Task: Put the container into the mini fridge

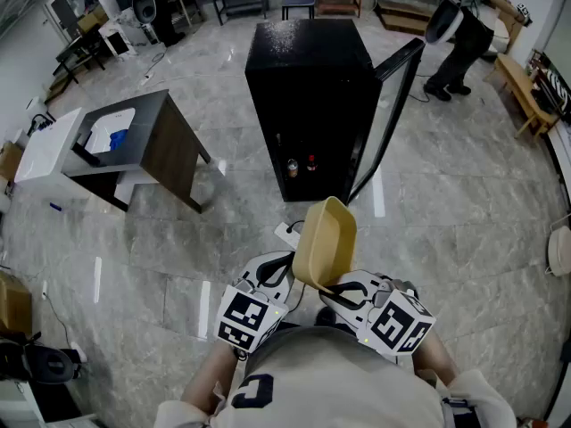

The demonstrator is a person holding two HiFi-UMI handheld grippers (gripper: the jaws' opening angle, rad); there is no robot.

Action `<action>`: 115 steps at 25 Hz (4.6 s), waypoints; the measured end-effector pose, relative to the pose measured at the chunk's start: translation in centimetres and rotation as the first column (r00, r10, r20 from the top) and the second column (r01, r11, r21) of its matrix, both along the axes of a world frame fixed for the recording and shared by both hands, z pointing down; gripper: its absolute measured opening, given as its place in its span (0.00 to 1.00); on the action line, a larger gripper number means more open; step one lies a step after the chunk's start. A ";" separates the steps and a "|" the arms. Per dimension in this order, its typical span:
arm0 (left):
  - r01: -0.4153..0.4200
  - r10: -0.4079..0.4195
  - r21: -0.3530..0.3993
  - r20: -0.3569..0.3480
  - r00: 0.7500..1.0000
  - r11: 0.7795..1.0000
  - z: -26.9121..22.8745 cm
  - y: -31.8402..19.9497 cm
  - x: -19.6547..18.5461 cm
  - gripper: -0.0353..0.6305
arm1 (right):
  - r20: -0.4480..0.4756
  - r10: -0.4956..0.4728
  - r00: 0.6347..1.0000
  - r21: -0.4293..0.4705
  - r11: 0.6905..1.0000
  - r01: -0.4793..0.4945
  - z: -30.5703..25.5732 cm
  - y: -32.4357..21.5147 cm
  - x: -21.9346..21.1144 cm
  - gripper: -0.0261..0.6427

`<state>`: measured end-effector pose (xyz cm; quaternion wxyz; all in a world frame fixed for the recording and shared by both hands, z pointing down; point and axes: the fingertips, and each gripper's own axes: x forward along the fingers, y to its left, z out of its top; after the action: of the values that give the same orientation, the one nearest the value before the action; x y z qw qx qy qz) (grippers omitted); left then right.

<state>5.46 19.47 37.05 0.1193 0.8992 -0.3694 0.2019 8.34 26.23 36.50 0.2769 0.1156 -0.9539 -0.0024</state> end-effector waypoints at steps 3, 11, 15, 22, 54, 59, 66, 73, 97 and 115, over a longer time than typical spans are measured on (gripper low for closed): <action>0.050 -0.050 -0.038 -0.014 0.999 0.998 1.3 1.5 -3.4 0.14 | -0.002 0.027 1.000 -0.033 0.999 -0.027 1.1 1.7 -1.5 0.09; 0.069 -0.072 -0.060 -0.033 0.997 0.996 2.3 3.6 -12.9 0.14 | -0.026 0.026 0.999 0.007 1.000 -0.025 1.1 2.9 -10.0 0.09; 0.039 -0.043 -0.058 -0.057 0.997 0.998 2.2 4.5 -17.0 0.14 | -0.049 0.037 0.998 0.038 0.999 -0.035 0.7 3.7 -14.9 0.09; 0.011 -0.021 -0.077 -0.132 0.991 0.997 2.5 6.2 -22.1 0.14 | -0.106 0.073 0.992 0.077 0.995 -0.065 0.8 5.2 -20.1 0.09; 0.137 -0.137 0.013 -0.003 0.991 0.990 0.5 -3.4 -11.2 0.14 | -0.167 -0.051 0.985 0.159 0.984 0.078 2.0 -4.7 -6.9 0.09; 0.162 -0.162 0.021 0.012 0.987 0.987 0.5 -4.9 -8.3 0.14 | -0.169 -0.072 0.983 0.169 0.980 0.101 2.4 -6.3 -3.6 0.09; 0.162 -0.163 0.014 0.037 0.986 0.987 0.3 -6.3 -5.3 0.14 | -0.200 -0.089 0.976 0.170 0.978 0.124 3.3 -8.0 -0.8 0.09; 0.117 -0.119 0.020 0.074 0.990 0.993 0.4 -8.3 -3.6 0.14 | -0.215 -0.062 0.975 0.154 0.983 0.096 4.2 -8.9 0.7 0.09; 0.065 -0.064 0.010 -0.062 0.996 0.998 2.7 -24.1 -12.9 0.14 | -0.479 0.003 0.878 0.124 0.990 0.065 8.3 -27.4 -6.0 0.09; -0.052 0.053 0.012 -0.117 0.992 0.999 2.6 -30.8 -15.2 0.14 | -0.674 0.085 0.733 0.127 0.992 0.002 13.7 -42.2 -4.5 0.09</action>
<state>-9.78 -11.36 39.61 0.1315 0.9195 -0.3386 0.1501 3.85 -16.02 50.17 0.5980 0.1442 -0.7827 -0.0949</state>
